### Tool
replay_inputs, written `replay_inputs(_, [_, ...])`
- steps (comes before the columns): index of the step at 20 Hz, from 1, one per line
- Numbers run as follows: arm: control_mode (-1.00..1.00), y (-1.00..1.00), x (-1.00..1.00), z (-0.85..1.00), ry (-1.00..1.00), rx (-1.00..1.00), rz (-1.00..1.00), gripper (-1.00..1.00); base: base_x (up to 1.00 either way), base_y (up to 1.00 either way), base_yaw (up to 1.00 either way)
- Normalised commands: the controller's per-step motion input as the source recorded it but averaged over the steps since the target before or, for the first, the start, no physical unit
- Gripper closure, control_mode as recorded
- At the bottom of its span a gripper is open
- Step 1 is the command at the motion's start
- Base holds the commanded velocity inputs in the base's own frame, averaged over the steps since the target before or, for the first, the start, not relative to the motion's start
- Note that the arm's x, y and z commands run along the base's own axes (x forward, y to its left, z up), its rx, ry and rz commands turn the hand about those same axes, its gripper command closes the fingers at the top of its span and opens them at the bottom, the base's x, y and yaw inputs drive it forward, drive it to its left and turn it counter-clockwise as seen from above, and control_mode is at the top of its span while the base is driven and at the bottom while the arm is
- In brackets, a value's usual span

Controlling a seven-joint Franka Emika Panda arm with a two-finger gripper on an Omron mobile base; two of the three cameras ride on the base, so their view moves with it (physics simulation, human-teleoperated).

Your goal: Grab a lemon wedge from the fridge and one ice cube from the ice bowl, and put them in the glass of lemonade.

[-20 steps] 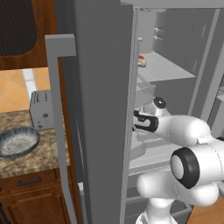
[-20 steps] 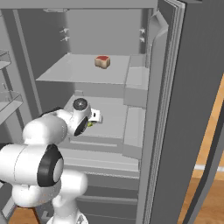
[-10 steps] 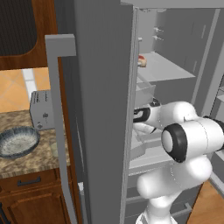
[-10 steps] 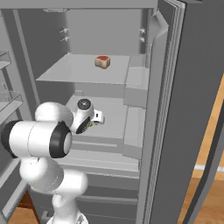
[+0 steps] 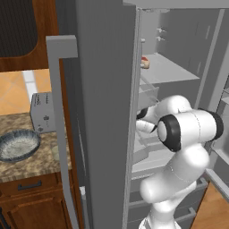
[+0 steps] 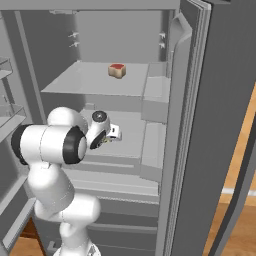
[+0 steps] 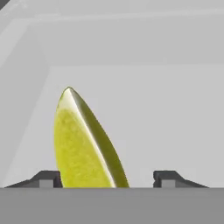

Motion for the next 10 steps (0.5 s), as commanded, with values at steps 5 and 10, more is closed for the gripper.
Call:
replay_inputs(5, [-1.0, 0.09, 0.08, -0.32, 0.07, -0.02, 0.0, 1.0, 0.0, 0.0, 0.0])
replay_inputs(10, [-1.0, 0.0, -0.01, -0.02, 0.0, 0.0, 0.0, 1.0, 0.0, 0.0, 0.0])
